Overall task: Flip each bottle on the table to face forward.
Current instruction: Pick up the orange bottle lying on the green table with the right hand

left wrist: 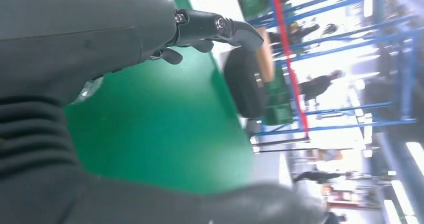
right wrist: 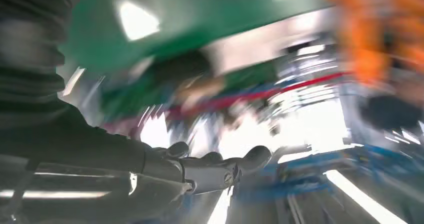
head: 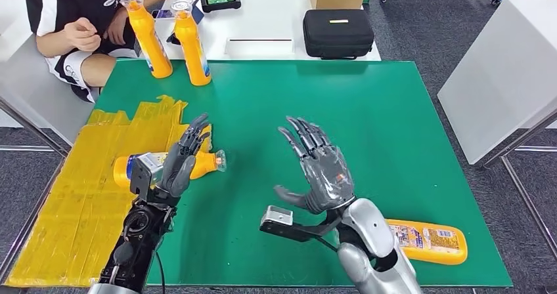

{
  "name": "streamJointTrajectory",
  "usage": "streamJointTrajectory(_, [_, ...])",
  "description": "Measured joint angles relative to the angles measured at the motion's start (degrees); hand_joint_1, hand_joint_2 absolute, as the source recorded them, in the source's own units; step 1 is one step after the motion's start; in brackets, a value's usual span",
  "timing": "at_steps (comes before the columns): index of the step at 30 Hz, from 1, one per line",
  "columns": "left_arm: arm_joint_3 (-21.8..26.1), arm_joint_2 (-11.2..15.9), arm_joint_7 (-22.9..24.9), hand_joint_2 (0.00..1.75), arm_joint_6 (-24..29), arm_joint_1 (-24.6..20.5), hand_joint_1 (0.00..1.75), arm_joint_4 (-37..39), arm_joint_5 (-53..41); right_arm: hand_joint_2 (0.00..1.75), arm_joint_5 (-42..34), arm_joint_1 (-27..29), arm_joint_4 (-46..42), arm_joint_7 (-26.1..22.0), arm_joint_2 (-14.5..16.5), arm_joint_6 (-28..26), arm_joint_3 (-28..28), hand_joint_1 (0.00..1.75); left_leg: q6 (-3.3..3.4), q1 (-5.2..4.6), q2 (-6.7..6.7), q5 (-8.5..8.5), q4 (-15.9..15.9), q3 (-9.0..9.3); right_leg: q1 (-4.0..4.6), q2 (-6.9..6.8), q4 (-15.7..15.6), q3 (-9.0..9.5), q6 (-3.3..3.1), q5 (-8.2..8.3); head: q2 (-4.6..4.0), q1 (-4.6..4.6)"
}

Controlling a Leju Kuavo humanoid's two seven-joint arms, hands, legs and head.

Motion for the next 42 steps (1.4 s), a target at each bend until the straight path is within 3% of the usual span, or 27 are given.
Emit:
streamJointTrajectory(2, [-0.1, -0.1, -0.1, 1.75, -0.5, 1.2, 0.0, -2.4, 0.4, 1.75, 10.7, 0.6, -0.1, 3.1, -1.1, 0.3, -0.2, 0.0, 0.0, 0.0, -0.02, 0.0, 0.0, -0.03, 0.0, -0.01, 0.0, -0.02, 0.0, 0.0, 0.0, 0.01])
streamJointTrajectory(6, [-0.9, -0.1, -0.3, 1.75, -1.8, 2.9, 0.0, -5.6, 0.7, 1.75, 14.3, 1.8, -1.2, 5.1, -3.5, 6.8, -0.4, 0.0, 0.0, -0.01, -0.03, -0.01, 0.0, -0.04, 0.0, -0.01, 0.0, -0.04, 0.0, 0.0, 0.0, -0.01])
streamJointTrajectory(12, [-2.2, 0.1, -0.4, 1.75, -2.0, 4.4, 0.0, -6.8, 0.9, 1.75, 8.3, 8.2, -5.9, 1.2, -11.6, 18.7, -1.4, 0.0, 0.1, -0.04, -0.07, -0.07, 0.0, -0.08, -0.02, -0.04, 0.0, -0.04, 0.01, -0.01, 0.0, -0.01])
streamJointTrajectory(18, [-2.3, 0.5, -0.6, 1.75, -1.9, 5.7, 0.0, -7.4, 1.4, 1.75, 2.2, 12.5, -9.5, -0.7, -19.1, 22.6, -4.4, 0.0, 0.19, -0.09, -0.02, -0.14, 0.0, -0.04, -0.03, -0.02, -0.1, -0.05, 0.02, -0.01, 0.0, -0.02])
streamJointTrajectory(23, [-2.4, 0.8, -0.6, 1.75, -2.1, 6.9, 0.0, -7.9, 1.6, 1.75, -1.2, 16.9, -12.9, -0.5, -24.0, 25.2, -10.4, 0.0, 0.22, -0.1, -0.05, -0.15, 0.0, -0.08, -0.04, -0.05, -0.1, -0.04, 0.03, -0.02, 0.0, -0.01])
streamJointTrajectory(31, [-2.5, 0.8, -0.6, 1.75, -2.0, 7.1, 0.0, -7.9, 1.9, 1.75, -2.2, 21.3, -15.3, 1.2, -26.4, 25.6, -15.7, 0.0, 0.24, -0.1, -0.03, -0.17, 0.0, -0.04, -0.03, -0.03, -0.1, -0.04, 0.03, -0.02, 0.0, -0.02])
streamJointTrajectory(42, [-2.7, 0.8, -0.6, 1.75, -1.6, 7.1, 0.0, -7.0, 1.9, 1.75, -5.8, 24.8, -14.8, 0.6, -26.6, 29.5, -30.0, 0.0, 0.27, -0.15, 0.07, -0.18, 0.0, -0.01, -0.04, 0.03, -0.1, -0.04, 0.04, -0.02, 0.0, -0.02])
